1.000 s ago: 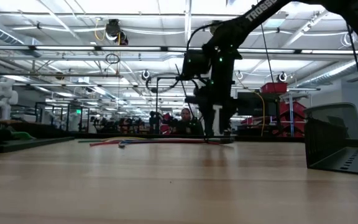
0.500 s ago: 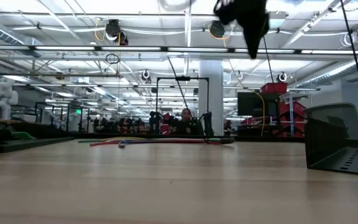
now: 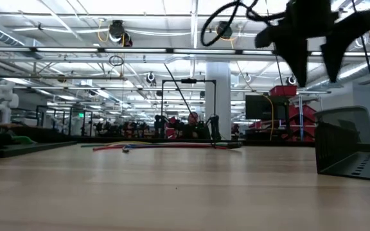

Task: Ziptie cables

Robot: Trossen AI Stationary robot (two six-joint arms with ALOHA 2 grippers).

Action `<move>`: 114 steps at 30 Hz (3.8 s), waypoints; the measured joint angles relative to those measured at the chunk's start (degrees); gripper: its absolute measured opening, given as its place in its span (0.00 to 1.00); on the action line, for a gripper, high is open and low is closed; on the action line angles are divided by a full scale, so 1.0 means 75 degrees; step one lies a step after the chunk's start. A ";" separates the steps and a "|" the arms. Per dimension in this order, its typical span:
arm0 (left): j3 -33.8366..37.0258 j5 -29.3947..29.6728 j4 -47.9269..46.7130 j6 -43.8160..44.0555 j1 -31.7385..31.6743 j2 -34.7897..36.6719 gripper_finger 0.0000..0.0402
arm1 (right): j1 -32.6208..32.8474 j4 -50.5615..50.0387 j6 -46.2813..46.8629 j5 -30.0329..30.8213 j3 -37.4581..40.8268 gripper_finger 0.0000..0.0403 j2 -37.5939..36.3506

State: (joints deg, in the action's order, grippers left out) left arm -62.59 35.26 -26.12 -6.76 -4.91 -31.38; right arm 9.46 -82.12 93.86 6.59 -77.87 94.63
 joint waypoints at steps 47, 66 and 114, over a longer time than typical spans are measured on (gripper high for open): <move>-0.0122 -0.0005 -0.0019 -0.0420 0.0000 0.0002 0.61 | -0.0676 0.8861 0.4155 0.2174 0.2038 0.66 0.0877; -0.0122 0.0187 -0.0041 -0.0348 0.0000 0.0002 0.61 | -0.2278 0.0694 -0.9255 0.0796 -0.2513 0.66 -0.0089; -0.0102 0.0114 0.0048 0.0663 0.0003 0.0002 0.61 | -0.1472 0.5431 -1.3345 -0.0548 0.3172 0.66 0.0029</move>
State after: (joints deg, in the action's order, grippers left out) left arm -63.35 36.12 -25.76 -1.78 -4.89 -31.36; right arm -1.58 -41.39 -6.22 2.49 -54.08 94.85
